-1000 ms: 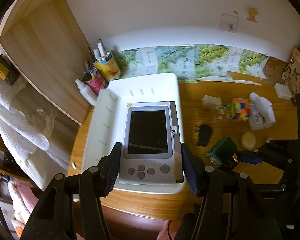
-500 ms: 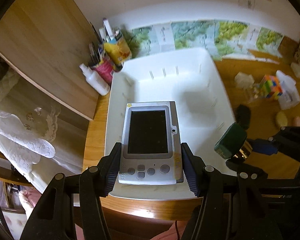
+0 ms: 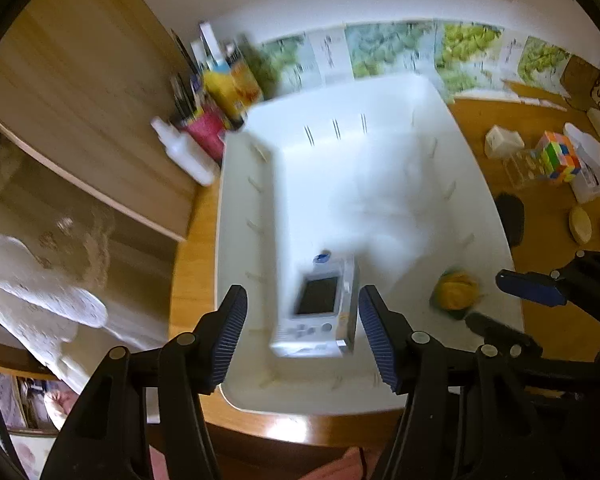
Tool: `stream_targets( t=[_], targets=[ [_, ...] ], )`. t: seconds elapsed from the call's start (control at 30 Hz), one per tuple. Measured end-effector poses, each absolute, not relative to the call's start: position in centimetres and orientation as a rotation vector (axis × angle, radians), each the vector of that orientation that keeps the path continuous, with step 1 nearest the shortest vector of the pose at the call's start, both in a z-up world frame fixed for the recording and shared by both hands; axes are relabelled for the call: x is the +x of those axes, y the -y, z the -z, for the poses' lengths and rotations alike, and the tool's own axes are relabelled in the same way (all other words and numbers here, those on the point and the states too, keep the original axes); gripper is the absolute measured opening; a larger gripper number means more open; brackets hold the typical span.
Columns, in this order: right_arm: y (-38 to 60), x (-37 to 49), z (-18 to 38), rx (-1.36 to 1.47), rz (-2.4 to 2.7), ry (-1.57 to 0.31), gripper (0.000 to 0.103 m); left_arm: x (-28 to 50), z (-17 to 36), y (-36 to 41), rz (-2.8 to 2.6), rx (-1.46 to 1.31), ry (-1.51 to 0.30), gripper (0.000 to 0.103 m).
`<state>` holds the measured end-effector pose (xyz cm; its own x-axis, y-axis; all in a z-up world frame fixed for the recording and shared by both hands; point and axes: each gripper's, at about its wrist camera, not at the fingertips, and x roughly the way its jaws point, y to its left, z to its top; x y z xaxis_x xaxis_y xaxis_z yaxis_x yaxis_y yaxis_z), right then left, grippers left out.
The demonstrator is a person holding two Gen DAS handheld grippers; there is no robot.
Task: Organize rigid objects
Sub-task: 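Place white device in tray with left tool while right places green bottle there, then open both tools and move them back toward the remaining desk objects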
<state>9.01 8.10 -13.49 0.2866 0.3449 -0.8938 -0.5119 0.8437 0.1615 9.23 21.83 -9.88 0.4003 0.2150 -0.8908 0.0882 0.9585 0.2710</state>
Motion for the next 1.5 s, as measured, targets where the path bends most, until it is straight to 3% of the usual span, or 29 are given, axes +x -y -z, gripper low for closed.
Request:
stream_targets(
  t=[0.1,0.5,1.07,1.5],
  targets=[
    [-7.9,8.8,13.0,-0.156,-0.571,-1.118,0.055,9.2,9.5,-22.0,-0.081,0.278,-1.140,0.073],
    [-4.5,6.4,10.0,-0.112,-0.512,-0.961,0.066,7.8,7.4,-19.4,-0.014,0.196,-1.034,0.073],
    [7.5,0.9,5.8,-0.039,-0.335,-0.637,0.073,5.5,5.0,-11.4,0.128,0.036,-0.919,0.075],
    [15.7,-0.5,7.9,-0.113,-0.300,-0.682,0.073,5.4,7.1,-3.6,0.182,-0.022,-0.993,0.078]
  ],
)
